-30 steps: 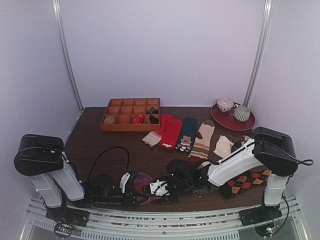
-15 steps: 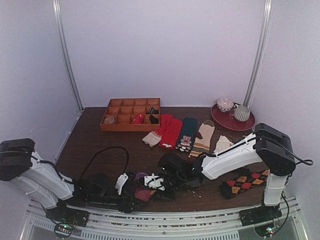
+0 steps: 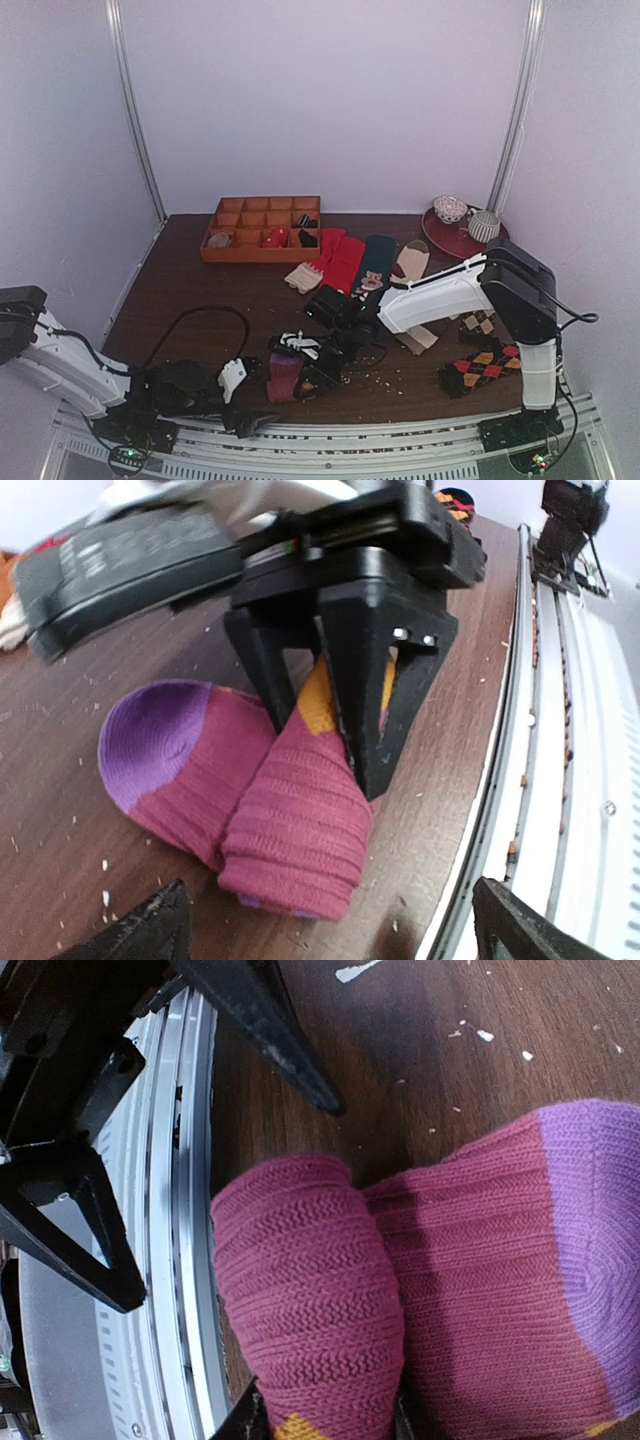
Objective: Roll the socks
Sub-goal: Roll a pair of socks at the center of the board.
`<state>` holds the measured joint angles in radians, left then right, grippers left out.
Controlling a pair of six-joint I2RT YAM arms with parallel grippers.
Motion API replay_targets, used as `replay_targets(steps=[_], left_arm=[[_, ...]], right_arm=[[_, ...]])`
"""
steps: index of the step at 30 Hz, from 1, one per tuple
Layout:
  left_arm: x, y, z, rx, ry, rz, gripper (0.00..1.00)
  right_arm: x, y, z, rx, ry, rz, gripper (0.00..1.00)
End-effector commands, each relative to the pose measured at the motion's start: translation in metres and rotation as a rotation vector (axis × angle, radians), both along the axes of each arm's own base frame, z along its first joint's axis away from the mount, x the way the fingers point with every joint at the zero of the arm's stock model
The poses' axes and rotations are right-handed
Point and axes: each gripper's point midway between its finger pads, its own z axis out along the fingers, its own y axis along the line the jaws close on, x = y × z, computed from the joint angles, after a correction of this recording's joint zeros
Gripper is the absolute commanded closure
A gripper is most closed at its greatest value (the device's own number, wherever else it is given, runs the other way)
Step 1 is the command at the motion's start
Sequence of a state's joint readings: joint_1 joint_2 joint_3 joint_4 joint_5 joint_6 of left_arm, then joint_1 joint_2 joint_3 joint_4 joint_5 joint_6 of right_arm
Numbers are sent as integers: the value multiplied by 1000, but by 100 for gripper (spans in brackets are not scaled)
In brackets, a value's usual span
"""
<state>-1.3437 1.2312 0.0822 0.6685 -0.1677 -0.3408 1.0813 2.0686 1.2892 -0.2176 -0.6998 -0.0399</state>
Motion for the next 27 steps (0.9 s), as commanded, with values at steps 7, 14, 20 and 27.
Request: replay_targets(steps=[7,14,20,27], left_arm=[[4,-43,23,-22,-278,-146,23],[6,-44,3,18,-233,-132,45],[7,-38,-9,46,-208,-111,30],[11,-30,-15,61,-197,-73,38]], right_arm=[[-34,-63,-66,-343,160,6,70],[-33,-63,-68,-351,160,15,70],[-34,-64,-67,-348,164,14,71],[-35,-66,-70,-351,168,13,71]])
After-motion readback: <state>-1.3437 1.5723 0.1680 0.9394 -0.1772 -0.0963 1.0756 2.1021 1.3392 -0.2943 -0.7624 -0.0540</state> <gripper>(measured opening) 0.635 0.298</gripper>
